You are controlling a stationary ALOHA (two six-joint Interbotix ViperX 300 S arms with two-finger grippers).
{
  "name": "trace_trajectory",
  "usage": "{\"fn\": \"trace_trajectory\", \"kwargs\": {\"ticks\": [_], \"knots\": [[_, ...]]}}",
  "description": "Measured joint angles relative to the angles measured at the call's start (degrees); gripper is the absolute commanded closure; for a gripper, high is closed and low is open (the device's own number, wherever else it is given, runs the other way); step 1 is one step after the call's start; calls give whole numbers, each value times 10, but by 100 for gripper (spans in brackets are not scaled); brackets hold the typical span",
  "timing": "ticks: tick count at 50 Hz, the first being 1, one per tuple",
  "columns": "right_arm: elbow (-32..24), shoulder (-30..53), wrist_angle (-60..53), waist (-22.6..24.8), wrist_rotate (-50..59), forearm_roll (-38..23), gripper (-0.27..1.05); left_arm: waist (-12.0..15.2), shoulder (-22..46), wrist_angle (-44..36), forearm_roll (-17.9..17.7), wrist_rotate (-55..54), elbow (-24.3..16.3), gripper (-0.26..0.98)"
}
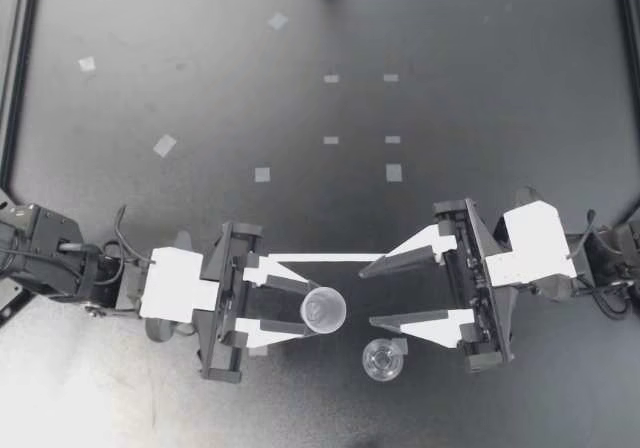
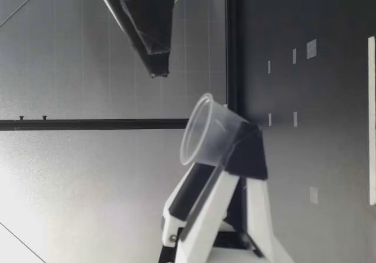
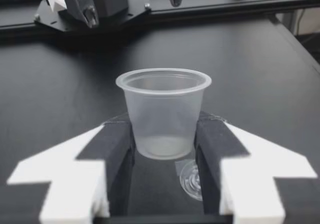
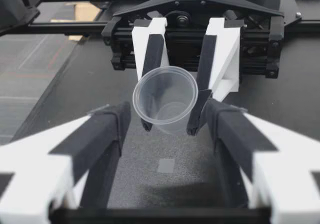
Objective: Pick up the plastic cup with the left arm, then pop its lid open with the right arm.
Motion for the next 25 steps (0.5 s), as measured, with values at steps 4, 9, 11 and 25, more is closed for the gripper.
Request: {"fn": "trace_trajectory", "kwargs": {"ticks": [4, 9, 11, 25], "knots": [[0, 1, 0, 0, 0, 0, 14, 1, 0, 3, 0, 0, 0, 60], [0, 1, -1, 0, 0, -1, 14, 1, 0, 3, 0, 0, 0, 60], [0, 0, 0, 0, 0, 0, 14, 1, 0, 4, 0, 0, 0, 60], [0, 0, 0, 0, 0, 0, 14, 0, 0, 4, 0, 0, 0, 60]]}}
